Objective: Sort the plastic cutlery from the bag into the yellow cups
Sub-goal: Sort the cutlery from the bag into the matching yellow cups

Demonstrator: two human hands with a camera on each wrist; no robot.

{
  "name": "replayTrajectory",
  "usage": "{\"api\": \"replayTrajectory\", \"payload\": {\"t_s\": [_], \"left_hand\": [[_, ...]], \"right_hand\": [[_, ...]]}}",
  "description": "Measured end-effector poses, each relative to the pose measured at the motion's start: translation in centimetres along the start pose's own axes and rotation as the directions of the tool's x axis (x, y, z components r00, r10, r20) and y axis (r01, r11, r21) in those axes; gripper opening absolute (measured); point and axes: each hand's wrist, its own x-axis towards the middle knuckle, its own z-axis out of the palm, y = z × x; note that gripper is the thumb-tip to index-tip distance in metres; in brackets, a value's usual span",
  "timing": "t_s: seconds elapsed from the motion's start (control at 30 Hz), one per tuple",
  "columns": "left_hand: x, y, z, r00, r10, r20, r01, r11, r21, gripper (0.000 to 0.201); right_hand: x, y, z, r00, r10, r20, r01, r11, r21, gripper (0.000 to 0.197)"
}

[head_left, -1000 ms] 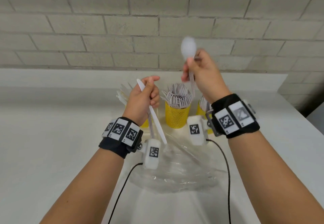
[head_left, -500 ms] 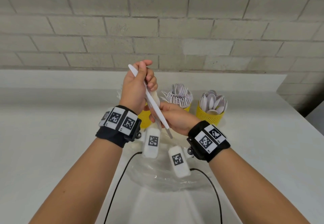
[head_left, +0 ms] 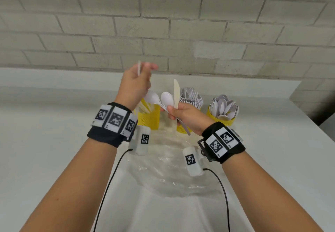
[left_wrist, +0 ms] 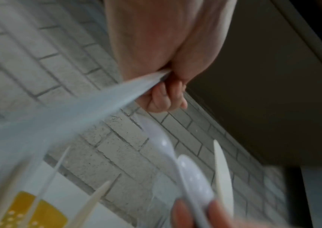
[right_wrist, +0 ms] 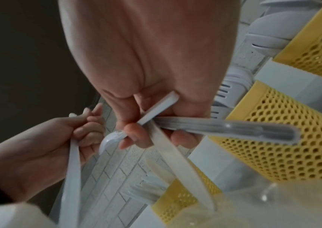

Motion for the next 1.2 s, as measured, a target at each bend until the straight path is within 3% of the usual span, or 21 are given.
{"api": "replayTrajectory", "payload": {"t_s": [0.03,0.1,0.23,0.43,0.57,0.63,0.73,0.83,0.93,1.03,1.13,1.2], "left_hand": [[-0.4,-0.2,0.5,0.998,-0.022,0.053,0.016,0.994,0.108,0.014],[-1.3,-0.5,1.4,0.984,-0.068,0.165,0.028,0.972,0.233,0.02],[-2.4,-0.2,3.1,0.973,-0.021,0.23,-0.044,0.961,0.273,0.014],[0.3,1.1,1.7,0.991,0.116,-0.067,-0.104,0.982,0.158,0.023],[1.9,2.4,0.5,0.963,0.209,-0.17,-0.202,0.978,0.06,0.022],[2.5,2.1,0.3,0.957,0.215,-0.195,-0.211,0.977,0.043,0.024],[3.0,1.0,0.2,0.961,0.181,-0.209,-0.193,0.981,-0.035,0.025],[3.1,-0.1,0.6,0.955,0.209,-0.209,-0.226,0.972,-0.059,0.027],[3.0,-1.5,1.2,0.952,0.242,-0.189,-0.247,0.969,-0.002,0.028],[3.0,-3.5,1.8,0.962,0.211,-0.173,-0.202,0.977,0.069,0.027],[2.9,-6.4,2.2,0.988,0.044,-0.147,-0.023,0.99,0.138,0.02],[2.7,-8.1,2.1,0.991,-0.078,-0.109,0.096,0.979,0.181,0.018]], "right_hand": [[0.0,0.0,0.1,1.0,0.005,-0.014,-0.005,1.0,-0.005,0.024],[0.2,0.0,0.4,0.999,0.018,-0.048,-0.019,0.999,-0.037,0.024],[-0.1,0.0,0.6,0.998,-0.005,-0.057,0.002,0.999,-0.048,0.027],[-0.6,1.2,-0.3,0.999,0.03,-0.035,-0.035,0.987,-0.154,0.022],[-1.2,0.4,-2.4,0.99,-0.04,-0.135,0.041,0.999,0.009,0.014],[-1.6,-0.8,-4.2,0.951,-0.127,-0.282,0.156,0.984,0.086,0.021],[-2.1,-2.8,-7.4,0.831,-0.211,-0.515,0.322,0.937,0.135,0.03],[-2.4,-3.2,-10.2,0.725,-0.264,-0.636,0.41,0.908,0.09,0.031],[-1.7,-1.2,-11.4,0.713,-0.236,-0.66,0.317,0.949,0.003,0.027],[-0.9,1.7,-11.3,0.761,-0.147,-0.632,0.13,0.989,-0.072,0.023],[-0.6,3.4,-11.0,0.792,-0.091,-0.604,0.058,0.996,-0.074,0.023],[-0.6,3.4,-11.1,0.767,-0.111,-0.632,0.05,0.992,-0.113,0.026]]}}
